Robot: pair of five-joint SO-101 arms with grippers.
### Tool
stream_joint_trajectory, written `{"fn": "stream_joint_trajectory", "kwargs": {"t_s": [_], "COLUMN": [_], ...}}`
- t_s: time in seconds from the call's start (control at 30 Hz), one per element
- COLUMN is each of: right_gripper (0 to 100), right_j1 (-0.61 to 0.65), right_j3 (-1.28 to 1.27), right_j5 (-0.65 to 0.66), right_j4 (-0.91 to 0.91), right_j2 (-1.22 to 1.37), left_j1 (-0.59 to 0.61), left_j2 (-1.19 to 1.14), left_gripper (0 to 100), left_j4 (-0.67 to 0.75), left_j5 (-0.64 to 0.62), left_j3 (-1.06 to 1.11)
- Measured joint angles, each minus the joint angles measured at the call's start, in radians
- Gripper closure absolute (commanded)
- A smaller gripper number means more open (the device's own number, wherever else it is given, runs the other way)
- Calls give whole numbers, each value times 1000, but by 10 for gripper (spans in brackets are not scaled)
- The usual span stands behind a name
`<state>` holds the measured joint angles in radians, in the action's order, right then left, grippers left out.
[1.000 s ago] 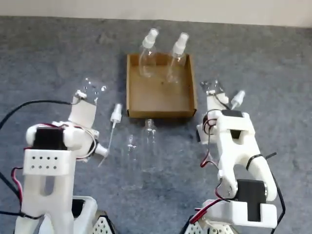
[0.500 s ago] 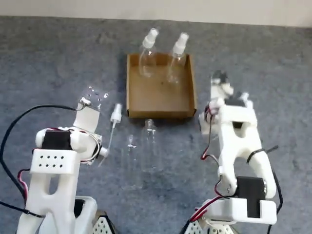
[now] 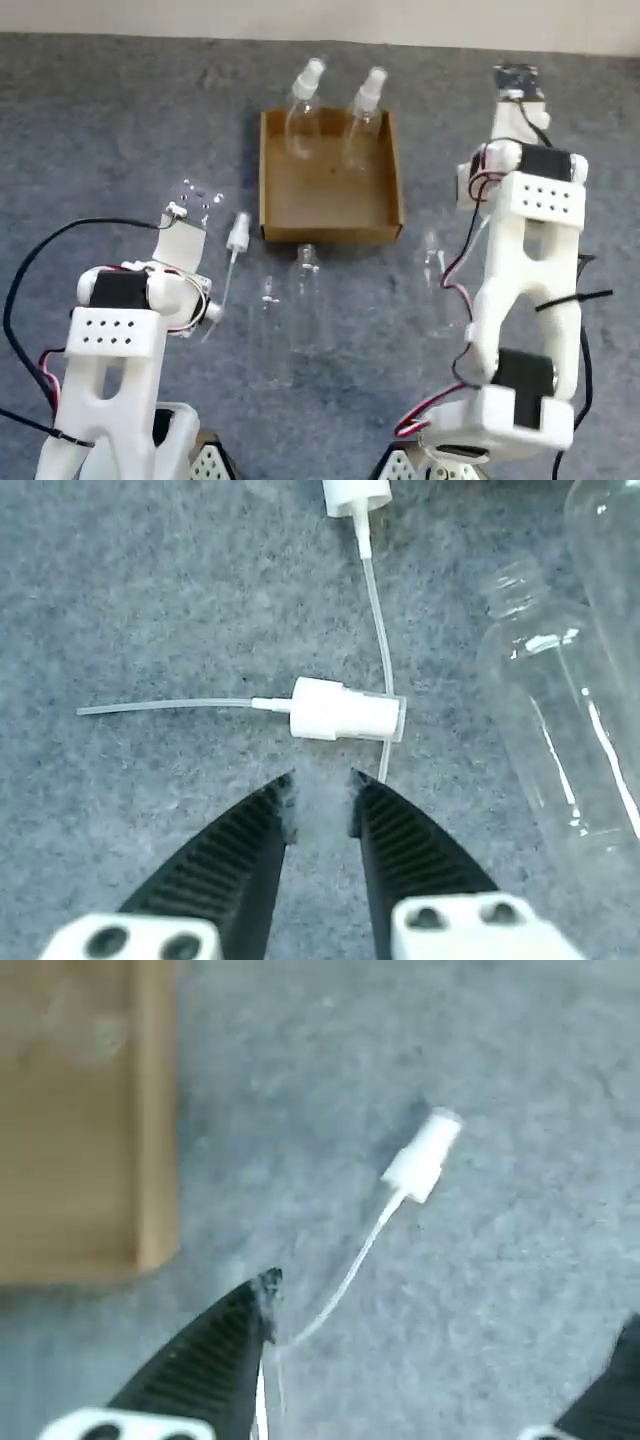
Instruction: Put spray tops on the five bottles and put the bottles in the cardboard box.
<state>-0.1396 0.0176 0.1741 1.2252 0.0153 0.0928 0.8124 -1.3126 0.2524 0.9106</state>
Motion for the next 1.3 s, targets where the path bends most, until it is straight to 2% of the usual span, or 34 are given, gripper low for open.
{"fn": "stream_joint_trajectory", "kwargs": {"t_s": [0.07,0.3,0.53,0.6,0.7,0.8,1.0,1.2,1.3], "right_gripper": [757,757,762,793,905,998,995,995,995], "right_j1": [-8,-17,-35,-49,-58,-83,-114,-95,-26], "right_j3": [37,331,583,618,640,664,710,962,1108], "right_j5": [-32,-172,-190,-190,-190,-163,-109,-104,-98], "right_j4": [-32,-58,-25,-6,34,46,83,305,425], "right_j2": [100,459,689,738,807,830,819,666,592], "left_j1": [0,0,0,0,0,0,0,0,18], "left_j2": [0,0,0,0,0,0,0,0,0], "left_gripper": [934,934,934,934,934,934,934,933,933], "left_j4": [0,0,0,0,0,0,12,12,12], "left_j5": [0,0,0,0,0,0,0,0,0], "left_j3": [0,0,0,0,0,14,21,21,21]}}
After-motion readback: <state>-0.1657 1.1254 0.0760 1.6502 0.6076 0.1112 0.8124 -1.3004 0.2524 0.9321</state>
